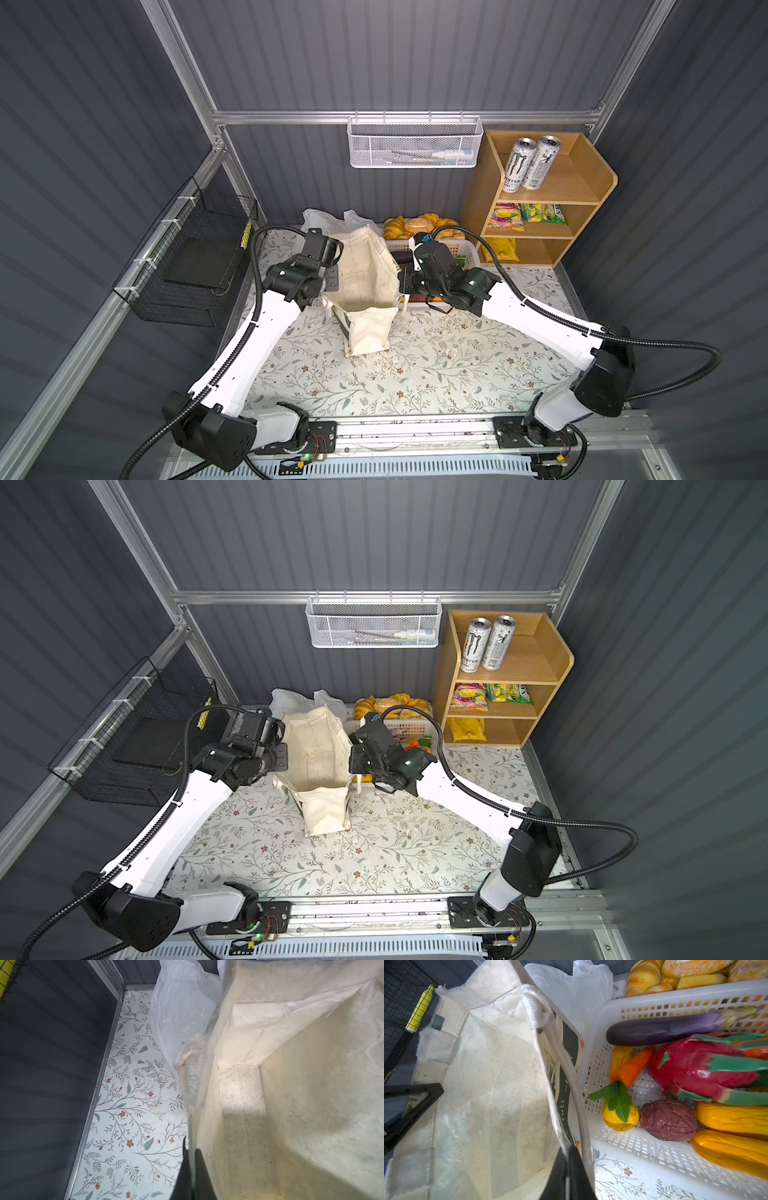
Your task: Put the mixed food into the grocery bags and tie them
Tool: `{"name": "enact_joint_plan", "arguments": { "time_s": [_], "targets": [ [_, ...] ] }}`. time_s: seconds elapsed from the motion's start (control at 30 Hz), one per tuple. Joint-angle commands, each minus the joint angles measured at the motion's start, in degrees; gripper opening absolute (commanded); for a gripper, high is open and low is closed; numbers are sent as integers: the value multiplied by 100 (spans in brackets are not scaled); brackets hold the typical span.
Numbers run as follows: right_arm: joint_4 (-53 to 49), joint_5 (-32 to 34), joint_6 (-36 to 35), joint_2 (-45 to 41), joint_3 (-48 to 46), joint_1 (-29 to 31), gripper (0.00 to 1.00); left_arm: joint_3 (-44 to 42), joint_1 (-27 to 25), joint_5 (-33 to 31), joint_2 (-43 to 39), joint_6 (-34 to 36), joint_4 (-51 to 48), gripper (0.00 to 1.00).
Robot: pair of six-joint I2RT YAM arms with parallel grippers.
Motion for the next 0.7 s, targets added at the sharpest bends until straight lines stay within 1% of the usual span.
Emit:
{"name": "enact_joint_plan", "arguments": {
  "time_s": [0.0, 0.1, 0.17, 0.23, 0.3, 0.37, 0.47, 0.57, 0.67],
  "targets": [
    [42, -36, -265, -51, 428, -119, 37, -91, 34, 329, 49, 199, -31, 0],
    [-385, -404, -580, -383, 693, -443, 53, -195, 29, 577, -54, 295, 28, 0],
    [-558, -635, -706, -776, 668, -836, 59, -229, 27, 700, -147, 313, 56, 0],
    [-752, -766, -702, -1236, 536, -1387, 62, -288, 33, 829, -242, 329, 126, 0],
    [-803, -937, -586, -1671, 199, -2160, 64, -337, 24, 967, -308, 365, 221, 0],
    [-803, -1228, -352, -1979, -223, -3135, 65, -349, 25, 1090, -322, 380, 259, 0],
    [-608, -1581, -77, -2118, -728, -4332, 65, -372, 31, 1303, -331, 418, 292, 0],
    [-255, -1886, 173, -1869, -974, -5097, 65, -435, 26, 1449, -386, 393, 339, 0],
    [151, -1987, 335, -1418, -1001, -5504, 64, -477, 26, 1526, -428, 401, 414, 0]
  ]
}}
